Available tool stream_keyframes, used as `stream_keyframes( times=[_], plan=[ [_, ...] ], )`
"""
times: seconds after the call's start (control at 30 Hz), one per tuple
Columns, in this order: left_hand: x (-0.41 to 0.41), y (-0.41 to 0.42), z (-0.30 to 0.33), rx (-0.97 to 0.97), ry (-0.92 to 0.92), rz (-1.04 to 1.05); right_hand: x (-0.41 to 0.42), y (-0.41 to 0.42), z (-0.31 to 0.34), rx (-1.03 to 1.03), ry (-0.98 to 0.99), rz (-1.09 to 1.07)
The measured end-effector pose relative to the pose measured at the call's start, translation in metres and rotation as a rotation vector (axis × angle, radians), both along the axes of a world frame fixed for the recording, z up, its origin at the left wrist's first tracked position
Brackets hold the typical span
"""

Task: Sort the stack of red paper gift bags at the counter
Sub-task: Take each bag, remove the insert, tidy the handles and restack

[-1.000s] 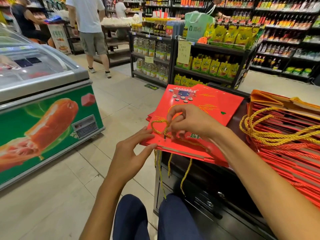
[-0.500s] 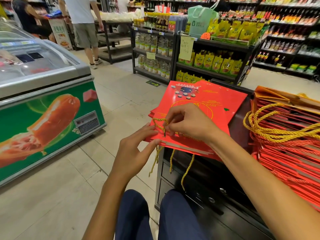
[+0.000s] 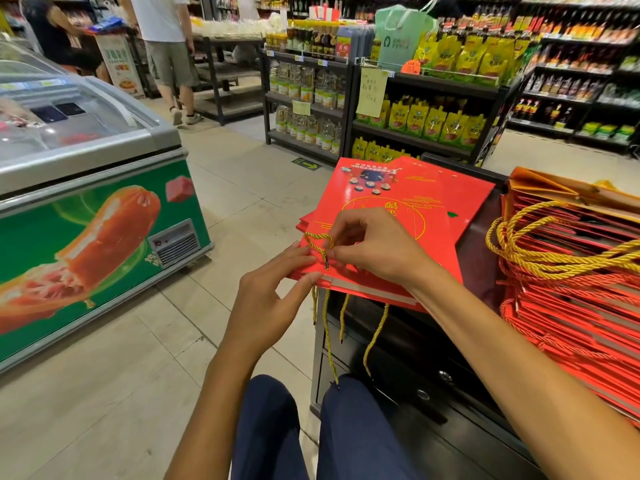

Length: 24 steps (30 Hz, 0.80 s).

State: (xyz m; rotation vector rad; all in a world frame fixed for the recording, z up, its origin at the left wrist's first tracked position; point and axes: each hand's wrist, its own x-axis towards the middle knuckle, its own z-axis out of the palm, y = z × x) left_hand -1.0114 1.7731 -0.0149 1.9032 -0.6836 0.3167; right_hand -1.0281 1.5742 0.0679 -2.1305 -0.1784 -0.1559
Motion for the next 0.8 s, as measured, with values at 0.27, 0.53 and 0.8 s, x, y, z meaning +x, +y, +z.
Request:
stream_keyframes(
  times=[0.27, 0.53, 0.8],
  plan=[
    [-0.0016, -0.0004, 0.0013, -0.005, 0.014, -0.004, -0.0001, -0.0046, 0.002, 0.064, 0.064, 0.043],
    [-0.0007, -0.0002, -0.0002, 0.014, -0.005, 0.003, 0.0014, -0.005, -0.0008, 0.012, 0.024, 0.019],
    [-0.0032, -0.0048, 0.0011, -0.02, -0.014, 0.041, -0.0054, -0.0057, 0.0041, -0.204, -0.044, 0.068]
  ],
)
